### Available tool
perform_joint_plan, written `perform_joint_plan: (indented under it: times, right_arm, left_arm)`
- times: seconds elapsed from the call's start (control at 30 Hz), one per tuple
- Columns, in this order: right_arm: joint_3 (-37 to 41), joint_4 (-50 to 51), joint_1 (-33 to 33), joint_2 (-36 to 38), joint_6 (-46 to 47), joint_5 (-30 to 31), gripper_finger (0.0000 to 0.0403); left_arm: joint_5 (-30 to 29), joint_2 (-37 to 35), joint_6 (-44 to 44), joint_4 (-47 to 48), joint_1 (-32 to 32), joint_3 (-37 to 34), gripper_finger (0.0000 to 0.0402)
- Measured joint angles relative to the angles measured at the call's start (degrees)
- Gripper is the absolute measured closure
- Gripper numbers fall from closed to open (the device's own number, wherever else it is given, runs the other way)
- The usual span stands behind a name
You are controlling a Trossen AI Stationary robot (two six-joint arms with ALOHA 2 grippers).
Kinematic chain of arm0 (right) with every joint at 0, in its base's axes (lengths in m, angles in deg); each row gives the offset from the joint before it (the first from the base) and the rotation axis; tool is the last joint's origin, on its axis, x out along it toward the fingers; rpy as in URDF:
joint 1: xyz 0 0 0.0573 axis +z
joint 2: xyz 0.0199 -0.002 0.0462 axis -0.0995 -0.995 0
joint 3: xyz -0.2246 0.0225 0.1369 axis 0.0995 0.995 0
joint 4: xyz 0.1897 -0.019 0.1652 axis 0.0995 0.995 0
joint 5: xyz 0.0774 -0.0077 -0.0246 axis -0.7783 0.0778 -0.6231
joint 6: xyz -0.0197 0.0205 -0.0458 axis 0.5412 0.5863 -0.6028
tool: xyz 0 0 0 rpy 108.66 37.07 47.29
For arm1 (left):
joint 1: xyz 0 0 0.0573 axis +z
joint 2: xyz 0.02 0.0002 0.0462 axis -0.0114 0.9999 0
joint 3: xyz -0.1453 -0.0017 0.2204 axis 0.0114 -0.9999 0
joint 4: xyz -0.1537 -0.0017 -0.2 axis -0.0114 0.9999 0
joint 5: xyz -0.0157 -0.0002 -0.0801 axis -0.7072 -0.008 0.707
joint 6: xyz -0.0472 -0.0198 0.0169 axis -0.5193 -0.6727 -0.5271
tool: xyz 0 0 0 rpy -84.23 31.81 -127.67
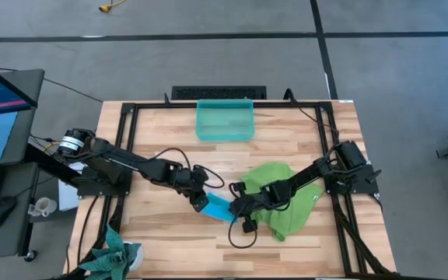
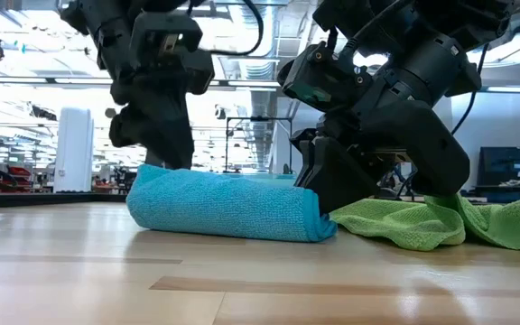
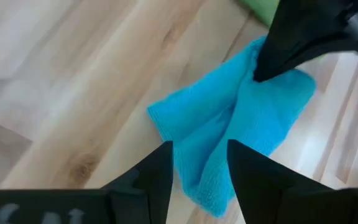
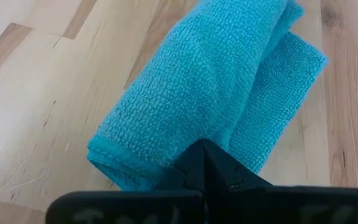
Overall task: Roll microfiber towels into tight, uniform cylinder then place into a basket
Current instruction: Roll the blue microfiber cloth
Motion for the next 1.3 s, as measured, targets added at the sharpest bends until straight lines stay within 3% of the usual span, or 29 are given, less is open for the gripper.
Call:
perform_joint_plan:
  times: [0.2,0.37,0.6,0.87,1.3]
  right_arm:
    - [0.00,0.00,0.00,-0.01,0.00,-0.02,0.0384]
    - [0.00,0.02,0.00,0.01,0.00,-0.02,0.0388]
    - [0.02,-0.14,0.00,-0.01,0.75,-0.02,0.0384]
    - [0.02,-0.05,0.00,0.00,1.01,-0.04,0.0388]
    - [0.02,0.05,0.00,0.01,1.03,-0.02,0.0388]
  left_arm:
    - [-0.16,-5.87,0.77,0.55,-1.01,-0.02,0.0259]
    - [-2.77,-10.60,5.55,-0.30,-7.41,0.00,0.0261]
    - [-5.15,-4.58,7.60,-6.16,-14.05,0.02,0.0271]
    - [-2.20,4.94,8.82,-8.88,-9.52,0.00,0.0276]
    - [-1.77,8.13,11.42,-8.34,-3.76,0.00,0.0276]
